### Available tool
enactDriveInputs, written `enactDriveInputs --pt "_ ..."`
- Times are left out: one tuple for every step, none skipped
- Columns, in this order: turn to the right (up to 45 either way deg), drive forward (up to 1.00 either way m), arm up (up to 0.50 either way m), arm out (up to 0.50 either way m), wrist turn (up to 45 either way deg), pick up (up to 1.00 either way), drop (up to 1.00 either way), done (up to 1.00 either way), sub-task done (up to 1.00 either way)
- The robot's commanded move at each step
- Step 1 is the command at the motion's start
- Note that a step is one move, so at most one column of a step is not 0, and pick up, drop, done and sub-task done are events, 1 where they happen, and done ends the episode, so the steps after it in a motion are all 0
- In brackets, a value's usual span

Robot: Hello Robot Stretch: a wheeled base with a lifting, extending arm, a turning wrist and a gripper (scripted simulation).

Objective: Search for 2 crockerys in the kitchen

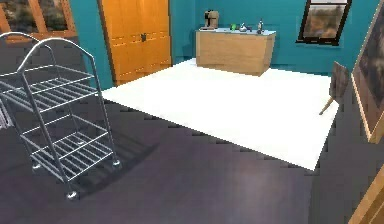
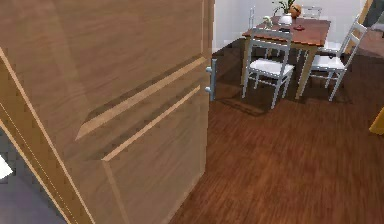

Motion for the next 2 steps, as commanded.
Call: enactDriveInputs --pt "6.0 0.0 0.0 0.0 0.0 0.0 0.0 0.0 0.0" --pt "0.0 0.35 0.0 0.0 0.0 0.0 0.0 0.0 0.0"
